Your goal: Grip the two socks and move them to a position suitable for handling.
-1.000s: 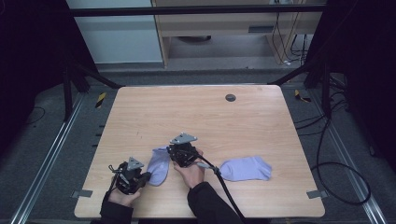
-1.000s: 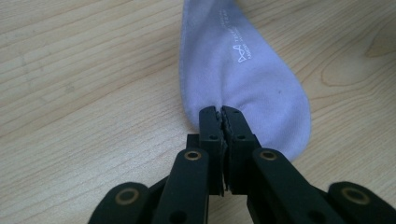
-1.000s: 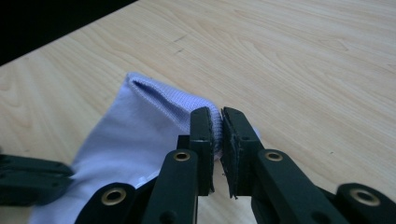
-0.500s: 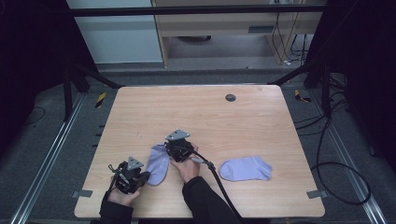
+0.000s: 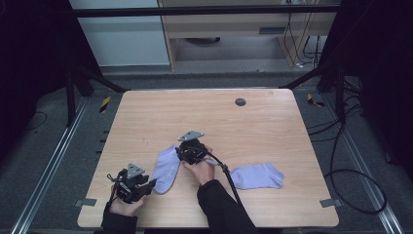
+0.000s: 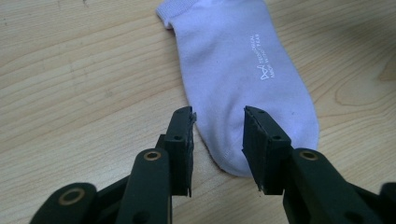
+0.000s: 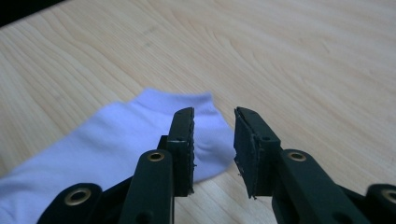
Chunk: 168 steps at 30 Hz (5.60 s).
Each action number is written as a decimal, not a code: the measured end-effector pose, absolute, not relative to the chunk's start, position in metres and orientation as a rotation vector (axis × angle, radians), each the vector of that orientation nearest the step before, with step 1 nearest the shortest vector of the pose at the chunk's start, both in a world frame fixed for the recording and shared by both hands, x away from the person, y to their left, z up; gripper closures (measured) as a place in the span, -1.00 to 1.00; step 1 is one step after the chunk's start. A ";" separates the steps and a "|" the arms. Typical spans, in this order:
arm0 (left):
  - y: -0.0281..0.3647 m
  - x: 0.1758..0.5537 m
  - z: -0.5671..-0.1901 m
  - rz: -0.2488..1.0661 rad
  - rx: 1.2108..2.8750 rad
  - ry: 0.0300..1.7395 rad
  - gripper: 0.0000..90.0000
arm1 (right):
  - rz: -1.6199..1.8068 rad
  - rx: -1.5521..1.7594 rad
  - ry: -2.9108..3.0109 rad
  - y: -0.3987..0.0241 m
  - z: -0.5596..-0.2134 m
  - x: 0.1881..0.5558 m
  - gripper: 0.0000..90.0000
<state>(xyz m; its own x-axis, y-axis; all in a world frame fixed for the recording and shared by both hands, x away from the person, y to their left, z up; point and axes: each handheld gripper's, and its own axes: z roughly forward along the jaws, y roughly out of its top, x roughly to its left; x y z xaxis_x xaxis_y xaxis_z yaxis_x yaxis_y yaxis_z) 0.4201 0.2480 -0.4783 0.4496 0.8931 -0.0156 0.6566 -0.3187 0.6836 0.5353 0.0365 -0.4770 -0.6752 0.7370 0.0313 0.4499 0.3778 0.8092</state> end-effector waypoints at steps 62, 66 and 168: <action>0.252 0.448 -0.455 0.622 1.929 1.291 0.10 | 1.320 1.162 2.302 -0.049 -0.458 0.463 0.54; 0.237 0.443 -0.448 0.590 1.929 1.237 0.08 | 1.299 1.168 2.284 -0.073 -0.451 0.463 0.43; 0.143 0.423 -0.469 0.351 2.261 0.996 0.98 | 1.192 1.187 2.411 -0.163 -0.469 0.416 0.92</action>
